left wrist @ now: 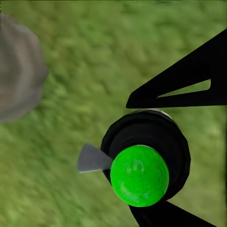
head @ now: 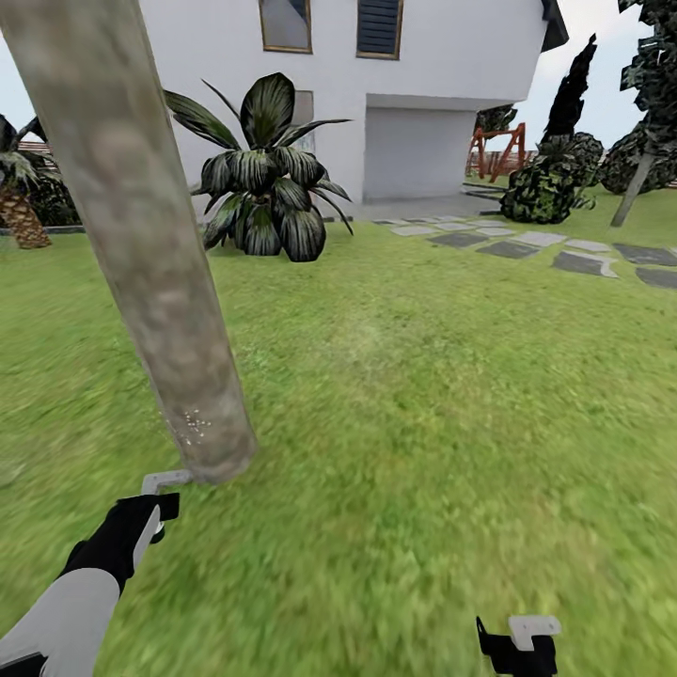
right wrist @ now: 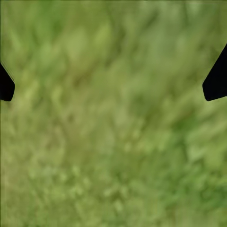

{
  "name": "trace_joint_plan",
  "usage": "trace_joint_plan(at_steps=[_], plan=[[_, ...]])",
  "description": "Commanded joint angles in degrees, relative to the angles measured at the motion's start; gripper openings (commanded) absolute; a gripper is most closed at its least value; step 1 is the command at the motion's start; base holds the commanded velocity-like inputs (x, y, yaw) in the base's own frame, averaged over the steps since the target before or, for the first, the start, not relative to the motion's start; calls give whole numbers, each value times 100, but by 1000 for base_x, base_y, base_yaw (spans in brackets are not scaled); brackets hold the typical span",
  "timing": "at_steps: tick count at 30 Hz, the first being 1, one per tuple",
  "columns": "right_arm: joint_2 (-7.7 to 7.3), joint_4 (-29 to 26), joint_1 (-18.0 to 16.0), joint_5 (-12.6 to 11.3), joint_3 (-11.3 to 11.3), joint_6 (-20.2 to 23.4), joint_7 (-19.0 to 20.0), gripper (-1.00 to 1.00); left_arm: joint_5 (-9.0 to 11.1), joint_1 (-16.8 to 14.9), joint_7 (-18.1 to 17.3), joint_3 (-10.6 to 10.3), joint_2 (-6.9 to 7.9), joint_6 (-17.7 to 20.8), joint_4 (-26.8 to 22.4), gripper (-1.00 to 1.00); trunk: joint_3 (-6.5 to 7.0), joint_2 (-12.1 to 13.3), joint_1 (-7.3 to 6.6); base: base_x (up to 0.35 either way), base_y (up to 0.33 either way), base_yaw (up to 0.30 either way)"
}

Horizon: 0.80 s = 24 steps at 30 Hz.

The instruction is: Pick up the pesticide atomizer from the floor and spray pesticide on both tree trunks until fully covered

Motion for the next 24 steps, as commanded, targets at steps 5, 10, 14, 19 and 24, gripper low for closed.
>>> trace_joint_plan(at_steps=[5, 10, 14, 19, 24], plan=[[0, 7, -4, 60, -36, -21, -16, 100, -60, -5, -7, 18, -10, 21, -8, -100, -5, -2, 1, 200, -226, 277], [0, 7, -4, 60, -36, -21, -16, 100, -60, -5, 2, 18, -10, 5, -8, -100, -5, -2, 1, 199, -210, 277], [0, 7, -4, 60, -36, -21, -16, 100, -60, -5, 3, 18, -10, -4, -8, -100, -5, -2, 1, 21, -200, 277], [0, 7, -4, 60, -36, -21, -16, 100, -50, -5, -4, 18, -11, -6, -8, -100, -5, -2, 1, -153, -143, 263], [0, 7, -4, 60, -37, -21, -16, 100, -43, -34, -65, -6, -23, -35, -88, -100, -5, -2, 1, -17, -8, 41]])
